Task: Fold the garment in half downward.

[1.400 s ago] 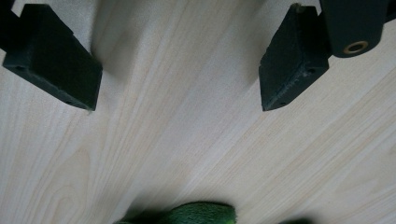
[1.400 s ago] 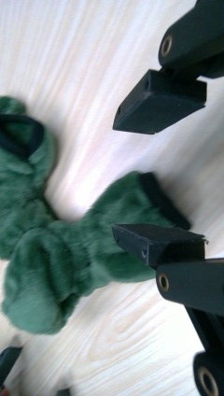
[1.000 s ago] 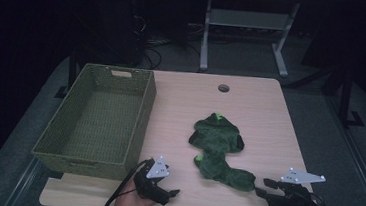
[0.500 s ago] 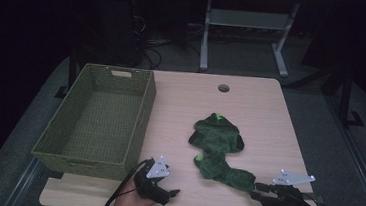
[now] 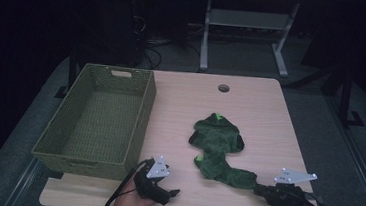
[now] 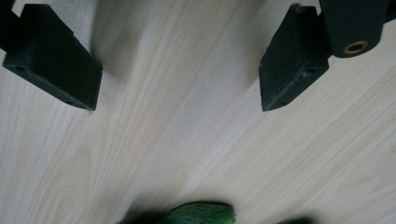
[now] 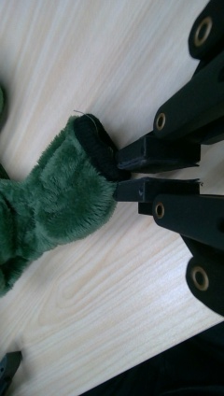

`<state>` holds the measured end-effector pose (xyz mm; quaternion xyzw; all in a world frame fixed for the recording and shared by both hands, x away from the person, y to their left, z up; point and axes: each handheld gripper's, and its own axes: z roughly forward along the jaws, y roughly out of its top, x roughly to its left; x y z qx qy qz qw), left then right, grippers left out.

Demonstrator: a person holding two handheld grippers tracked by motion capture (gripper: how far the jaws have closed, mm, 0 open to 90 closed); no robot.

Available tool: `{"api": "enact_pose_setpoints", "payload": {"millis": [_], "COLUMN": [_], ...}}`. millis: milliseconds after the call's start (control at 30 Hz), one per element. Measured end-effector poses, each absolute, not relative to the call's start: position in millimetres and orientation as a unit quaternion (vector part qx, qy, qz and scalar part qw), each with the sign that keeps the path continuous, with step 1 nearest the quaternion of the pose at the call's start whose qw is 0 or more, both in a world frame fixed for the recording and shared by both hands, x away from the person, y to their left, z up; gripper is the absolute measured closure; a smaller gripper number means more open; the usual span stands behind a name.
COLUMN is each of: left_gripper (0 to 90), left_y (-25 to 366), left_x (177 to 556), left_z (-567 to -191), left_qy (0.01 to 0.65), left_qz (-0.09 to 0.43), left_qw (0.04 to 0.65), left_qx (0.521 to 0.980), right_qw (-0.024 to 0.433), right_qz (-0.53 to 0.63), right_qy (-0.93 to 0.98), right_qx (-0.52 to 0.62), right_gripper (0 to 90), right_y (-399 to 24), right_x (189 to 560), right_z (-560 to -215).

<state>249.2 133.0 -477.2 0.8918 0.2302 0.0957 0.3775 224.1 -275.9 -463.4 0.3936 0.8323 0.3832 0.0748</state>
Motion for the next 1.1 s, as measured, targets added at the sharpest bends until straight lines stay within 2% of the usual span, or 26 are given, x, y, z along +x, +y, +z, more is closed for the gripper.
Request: {"api": "enact_pose_setpoints", "payload": {"millis": [433,1100], "left_gripper": [12.6,12.6], "left_y": [133,133], "left_x": [249,249], "left_z": [-477,-478], "left_qy": [0.23,0.232], "left_qz": [0.096,0.095], "left_qw": [0.379,0.381], "left_qx": [0.891,0.89], "right_qw": [0.112,0.101], "right_qz": [0.391,0.426], "right_qy": [0.829,0.854], "right_qx": [0.384,0.279], "right_gripper": [84.6,84.7], "right_y": [-290,-240], "right_x": [224,246], "right_z": [-442,-408]}}
